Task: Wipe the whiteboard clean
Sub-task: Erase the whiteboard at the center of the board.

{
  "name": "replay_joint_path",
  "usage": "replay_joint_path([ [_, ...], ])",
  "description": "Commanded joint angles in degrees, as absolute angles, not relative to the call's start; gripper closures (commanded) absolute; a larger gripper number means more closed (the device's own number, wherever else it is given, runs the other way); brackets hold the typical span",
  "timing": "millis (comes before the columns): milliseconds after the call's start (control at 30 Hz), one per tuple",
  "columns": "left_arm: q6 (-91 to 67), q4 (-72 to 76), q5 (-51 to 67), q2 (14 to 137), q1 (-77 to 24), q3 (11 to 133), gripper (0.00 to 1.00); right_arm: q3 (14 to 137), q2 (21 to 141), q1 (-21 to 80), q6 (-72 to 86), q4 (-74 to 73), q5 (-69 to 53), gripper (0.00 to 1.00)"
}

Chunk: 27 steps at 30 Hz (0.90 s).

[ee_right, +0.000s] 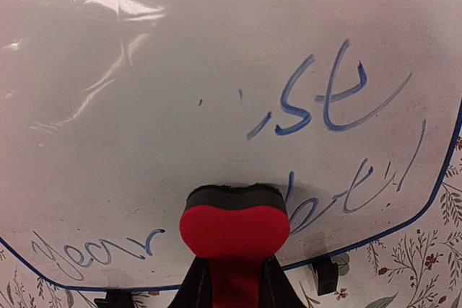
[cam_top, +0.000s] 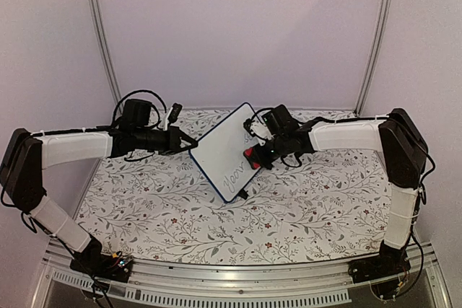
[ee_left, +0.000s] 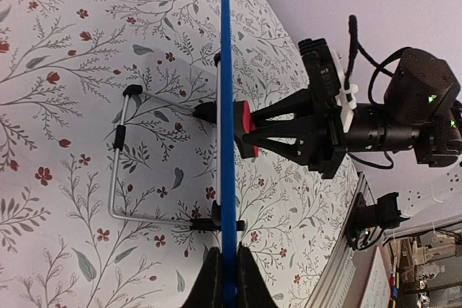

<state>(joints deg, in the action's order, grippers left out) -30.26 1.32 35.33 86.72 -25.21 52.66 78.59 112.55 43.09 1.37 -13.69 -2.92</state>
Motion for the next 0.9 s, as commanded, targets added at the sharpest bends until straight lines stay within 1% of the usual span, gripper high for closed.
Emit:
replay_joint_path([
  [0,-29.81,3.78,37.70,85.69,-25.44,52.82,0.95,82.22,112.60,43.22,1.51,-14.95,-1.96,0.95],
  [167,-29.75,3.78,37.45,85.43,-25.40,52.85,0.94,87.61,113.70,43.17,0.91,-16.98,-1.31,0.95],
  [267,-29.79,3.76,37.52,85.25,-25.31,52.83,0.88,89.11,113.66,43.15,0.71,-17.63,-1.42,0.95],
  [367,-29.87,3.85,37.61,85.04,-25.06,52.83,0.85,89.08,113.19,43.15,0.70,-17.96,-1.43,0.95],
  [600,-30.15,4.66,37.93,84.40,-24.88,52.44,0.71,84.99,110.54,43.15,1.25,-17.05,-0.44,0.95],
  [667,-30.02,4.81,37.89,84.03,-24.92,52.31,0.65,83.38,109.63,43.15,1.70,-16.32,-0.80,0.95],
  [867,-29.04,4.15,36.33,83.46,-24.79,52.49,0.41,79.71,107.48,43.15,2.63,-15.30,-0.53,0.95],
])
